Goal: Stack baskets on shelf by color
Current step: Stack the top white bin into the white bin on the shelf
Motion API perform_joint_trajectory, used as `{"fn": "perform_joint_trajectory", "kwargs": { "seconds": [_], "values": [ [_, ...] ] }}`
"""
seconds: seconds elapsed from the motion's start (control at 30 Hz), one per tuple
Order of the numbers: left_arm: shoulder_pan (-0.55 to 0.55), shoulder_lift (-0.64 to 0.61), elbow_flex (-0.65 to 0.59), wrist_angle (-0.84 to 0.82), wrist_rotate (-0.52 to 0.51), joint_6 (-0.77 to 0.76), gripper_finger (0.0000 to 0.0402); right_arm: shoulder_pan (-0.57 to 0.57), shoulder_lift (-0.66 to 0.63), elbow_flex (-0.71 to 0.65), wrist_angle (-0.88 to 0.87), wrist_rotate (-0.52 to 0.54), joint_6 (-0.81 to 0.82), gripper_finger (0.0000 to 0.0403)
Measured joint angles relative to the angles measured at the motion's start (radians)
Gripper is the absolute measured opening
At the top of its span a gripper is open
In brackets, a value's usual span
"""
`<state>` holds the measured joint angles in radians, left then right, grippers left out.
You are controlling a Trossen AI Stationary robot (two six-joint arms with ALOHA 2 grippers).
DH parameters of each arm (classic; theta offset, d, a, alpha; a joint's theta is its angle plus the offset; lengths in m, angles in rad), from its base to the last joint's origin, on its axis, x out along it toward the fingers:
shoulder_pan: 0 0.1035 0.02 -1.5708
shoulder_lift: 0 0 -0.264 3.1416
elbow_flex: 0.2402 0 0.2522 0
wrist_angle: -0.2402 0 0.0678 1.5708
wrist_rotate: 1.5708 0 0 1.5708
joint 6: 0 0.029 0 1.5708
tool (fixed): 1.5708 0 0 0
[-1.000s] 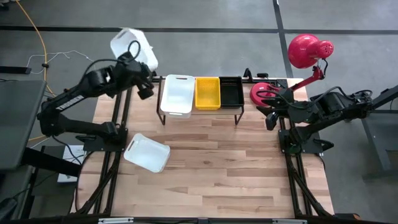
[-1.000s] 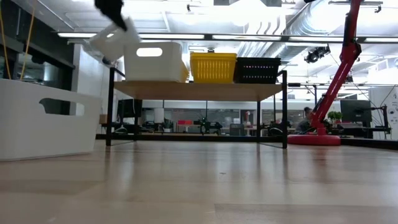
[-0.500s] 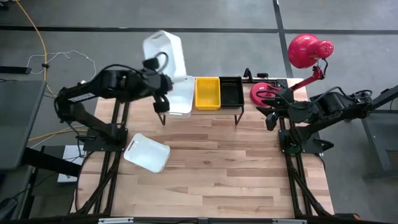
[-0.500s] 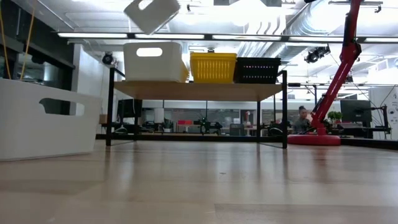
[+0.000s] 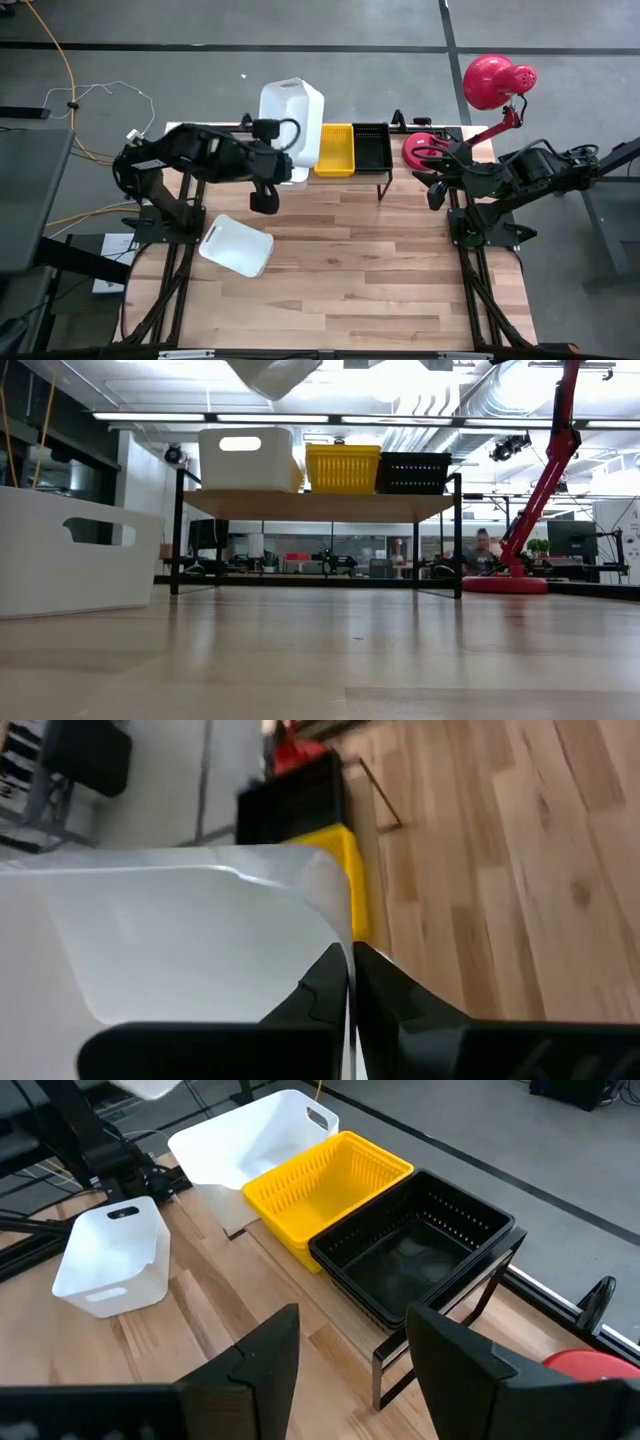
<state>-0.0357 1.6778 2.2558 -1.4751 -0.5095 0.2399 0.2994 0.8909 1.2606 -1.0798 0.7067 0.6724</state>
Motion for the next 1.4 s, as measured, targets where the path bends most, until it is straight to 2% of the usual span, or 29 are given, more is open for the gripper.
{"fn": "perform_joint_trajectory", "kwargs": {
  "seconds": [0.17, 0.37, 0.57, 0.7, 0.87, 1.0, 1.17, 1.3, 1.4],
  "values": [
    [0.016, 0.053, 0.0, -0.096, 0.001, -0.023, 0.0, 0.0, 0.0, 0.0, -0.003, 0.0, 0.0, 0.0172],
    [0.037, 0.109, -0.001, -0.095, 0.046, -0.046, 0.0, 0.0, 0.0, 0.0, -0.012, 0.0, 0.0, 0.0172],
    [0.043, 0.132, 0.0, -0.095, 0.019, -0.048, 0.0, 0.0, 0.0, 0.0, -0.022, -0.002, 0.0, 0.0172],
    [0.066, 0.128, -0.001, -0.096, 0.092, -0.074, 0.0, 0.0, 0.0, 0.0, -0.029, -0.002, 0.0, 0.0172],
    [0.087, 0.122, -0.001, -0.096, 0.104, -0.099, 0.0, 0.0, 0.0, 0.0, -0.04, -0.004, 0.0, 0.0172],
    [0.119, 0.097, 0.0, -0.096, 0.176, -0.08, 0.0, 0.0, 0.0, 0.0, -0.042, -0.008, 0.0, 0.0172],
    [0.148, 0.089, -0.001, -0.096, 0.165, -0.03, 0.0, 0.0, 0.0, 0.0, -0.044, -0.008, 0.0, 0.0172],
    [0.185, 0.089, -0.001, -0.096, 0.235, -0.027, 0.0, 0.0, 0.0, 0.0, -0.045, -0.008, 0.001, 0.0172],
    [0.2, 0.089, -0.001, -0.096, 0.237, -0.012, 0.0, 0.0, 0.0, 0.0, -0.045, -0.008, 0.004, 0.0172]
  ]
}}
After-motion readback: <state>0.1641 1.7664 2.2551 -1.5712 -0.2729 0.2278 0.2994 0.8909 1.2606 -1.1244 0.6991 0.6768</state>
